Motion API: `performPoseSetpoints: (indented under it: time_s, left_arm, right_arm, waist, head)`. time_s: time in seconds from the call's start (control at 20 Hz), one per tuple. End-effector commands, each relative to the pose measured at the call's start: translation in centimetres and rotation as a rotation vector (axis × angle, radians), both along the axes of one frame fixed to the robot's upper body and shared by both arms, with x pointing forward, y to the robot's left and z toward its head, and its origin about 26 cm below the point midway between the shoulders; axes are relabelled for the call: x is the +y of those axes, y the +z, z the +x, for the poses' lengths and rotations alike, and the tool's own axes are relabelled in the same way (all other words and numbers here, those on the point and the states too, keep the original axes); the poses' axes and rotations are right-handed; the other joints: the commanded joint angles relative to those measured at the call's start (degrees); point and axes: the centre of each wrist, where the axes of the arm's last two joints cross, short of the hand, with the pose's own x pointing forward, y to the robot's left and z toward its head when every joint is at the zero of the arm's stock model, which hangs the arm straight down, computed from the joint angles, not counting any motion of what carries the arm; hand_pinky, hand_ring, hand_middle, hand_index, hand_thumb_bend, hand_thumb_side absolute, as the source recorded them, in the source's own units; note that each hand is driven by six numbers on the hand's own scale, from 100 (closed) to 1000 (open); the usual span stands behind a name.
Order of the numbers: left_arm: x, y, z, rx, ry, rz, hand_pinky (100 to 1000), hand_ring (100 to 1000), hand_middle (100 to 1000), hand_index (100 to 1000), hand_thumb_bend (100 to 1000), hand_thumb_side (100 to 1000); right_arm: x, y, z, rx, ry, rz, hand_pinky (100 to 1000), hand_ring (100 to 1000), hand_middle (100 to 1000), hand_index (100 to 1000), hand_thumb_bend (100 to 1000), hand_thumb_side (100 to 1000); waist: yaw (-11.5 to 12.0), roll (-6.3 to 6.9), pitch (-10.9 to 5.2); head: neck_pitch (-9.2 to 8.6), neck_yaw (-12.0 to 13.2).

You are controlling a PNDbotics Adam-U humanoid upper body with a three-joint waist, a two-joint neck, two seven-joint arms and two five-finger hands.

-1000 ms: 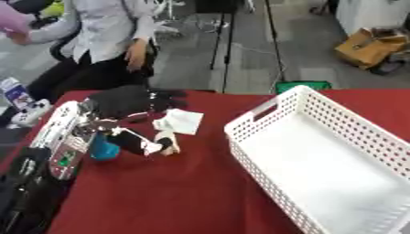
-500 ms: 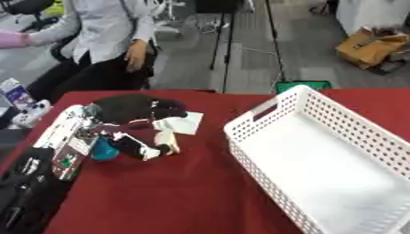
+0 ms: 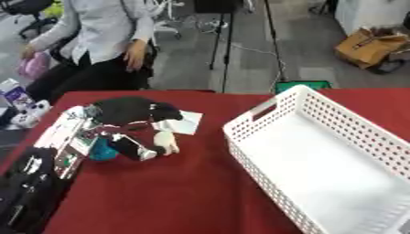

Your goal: Pick up objects on the table and place them in the box.

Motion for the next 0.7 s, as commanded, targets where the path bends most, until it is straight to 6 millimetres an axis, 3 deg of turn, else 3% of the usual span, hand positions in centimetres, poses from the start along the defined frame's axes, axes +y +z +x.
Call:
performPoseSetpoints:
  time_s: [0.05,0.7]
  left_arm:
    - [0.58,1.14,0.31,0.126,-0.158,0.462,591,779,905,1000,378,450]
    - [0.20,0.65,1.22,0.160,-0.154,0.466,554,762,878,1000,309,390]
  right_arm:
    - [-0.03,0.96,-0.16,-0.190,0.032,0.008,754,679,667,702,100,886]
    - [0.06,0.99,-0.11,-0.193,0.038,0.007,754,679,667,702,100,885]
  waist:
    - [0.0,-0.25,-0.89]
    - [-0.3,-0.24,-0.76]
  head:
    - [-0.18,0.3]
    - [-0.22,0.7]
